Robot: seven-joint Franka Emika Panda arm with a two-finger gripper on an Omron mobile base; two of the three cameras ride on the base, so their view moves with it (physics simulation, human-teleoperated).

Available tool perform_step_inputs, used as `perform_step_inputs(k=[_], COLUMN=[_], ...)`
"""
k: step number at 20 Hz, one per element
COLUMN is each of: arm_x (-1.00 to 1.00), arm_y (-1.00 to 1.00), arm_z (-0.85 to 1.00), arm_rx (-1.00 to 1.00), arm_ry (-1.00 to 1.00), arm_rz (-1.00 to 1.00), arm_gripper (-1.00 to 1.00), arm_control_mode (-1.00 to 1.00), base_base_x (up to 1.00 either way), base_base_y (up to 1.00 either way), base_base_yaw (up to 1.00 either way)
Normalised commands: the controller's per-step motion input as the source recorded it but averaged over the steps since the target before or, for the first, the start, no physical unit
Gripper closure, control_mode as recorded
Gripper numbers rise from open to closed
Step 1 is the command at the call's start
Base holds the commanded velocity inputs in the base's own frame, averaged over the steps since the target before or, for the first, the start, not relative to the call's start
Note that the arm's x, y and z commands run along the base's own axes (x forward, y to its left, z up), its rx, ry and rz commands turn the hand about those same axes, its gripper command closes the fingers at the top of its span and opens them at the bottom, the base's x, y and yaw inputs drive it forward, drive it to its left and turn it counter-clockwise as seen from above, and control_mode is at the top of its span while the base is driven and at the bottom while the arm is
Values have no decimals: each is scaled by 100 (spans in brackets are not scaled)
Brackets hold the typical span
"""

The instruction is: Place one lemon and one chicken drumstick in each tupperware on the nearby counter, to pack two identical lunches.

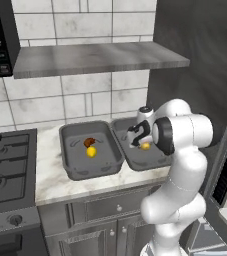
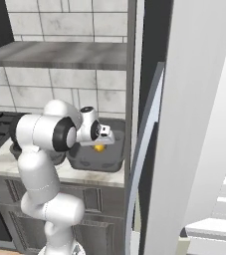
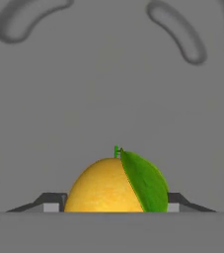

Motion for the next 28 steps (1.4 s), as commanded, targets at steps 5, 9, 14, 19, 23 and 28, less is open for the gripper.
perform_step_inputs(k=[5, 9, 14, 19, 23, 28], arm_x=[-3, 4, -34, -76, -98, -100], arm_y=[-8, 8, 11, 17, 36, 34], arm_z=[9, 22, 57, 90, 96, 67], arm_rx=[0, 0, 0, 0, -6, -12], arm_ry=[1, 0, 0, -3, -11, -21], arm_rz=[0, 0, 0, 0, 0, 0], arm_gripper=[-100, -100, -100, -100, -100, -100], arm_control_mode=[-100, -100, -100, -100, -100, -100], base_base_x=[0, 0, 0, 0, 0, 0], base_base_y=[0, 0, 0, 0, 0, 0], base_base_yaw=[0, 0, 0, 0, 0, 0])
